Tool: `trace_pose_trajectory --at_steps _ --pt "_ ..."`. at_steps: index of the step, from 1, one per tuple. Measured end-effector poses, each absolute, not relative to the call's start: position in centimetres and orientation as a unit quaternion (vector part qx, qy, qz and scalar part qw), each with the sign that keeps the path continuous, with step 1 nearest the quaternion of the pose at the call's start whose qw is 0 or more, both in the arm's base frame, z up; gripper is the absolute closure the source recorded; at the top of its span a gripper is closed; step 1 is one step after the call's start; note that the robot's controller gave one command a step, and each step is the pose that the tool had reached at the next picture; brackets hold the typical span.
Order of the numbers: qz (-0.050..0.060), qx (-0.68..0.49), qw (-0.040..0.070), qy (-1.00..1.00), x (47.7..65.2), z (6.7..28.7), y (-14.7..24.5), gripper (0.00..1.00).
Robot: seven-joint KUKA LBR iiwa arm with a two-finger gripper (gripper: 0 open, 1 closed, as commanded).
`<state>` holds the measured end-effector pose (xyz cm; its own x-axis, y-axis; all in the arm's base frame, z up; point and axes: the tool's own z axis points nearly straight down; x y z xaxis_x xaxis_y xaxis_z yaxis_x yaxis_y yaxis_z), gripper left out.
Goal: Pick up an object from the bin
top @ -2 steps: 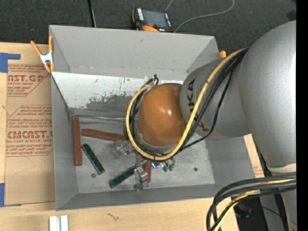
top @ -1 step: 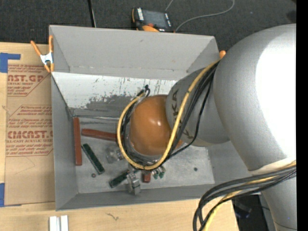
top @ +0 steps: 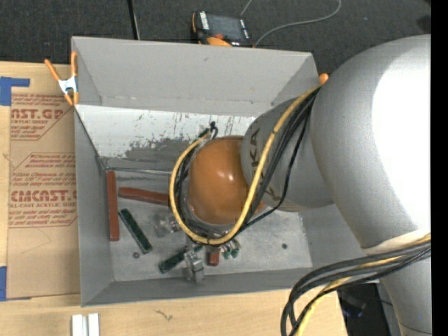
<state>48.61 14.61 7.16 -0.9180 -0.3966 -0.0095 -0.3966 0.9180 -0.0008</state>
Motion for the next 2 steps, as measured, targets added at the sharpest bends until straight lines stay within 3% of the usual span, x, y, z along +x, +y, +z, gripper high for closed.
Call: trace_pose_trajectory --at_steps 1,2 --pt "0.000 -0.203 0.000 0.979 48.4 7.1 14.6 1.00" --pt "0.000 -0.203 0.004 0.979 48.5 14.8 14.7 1.00"
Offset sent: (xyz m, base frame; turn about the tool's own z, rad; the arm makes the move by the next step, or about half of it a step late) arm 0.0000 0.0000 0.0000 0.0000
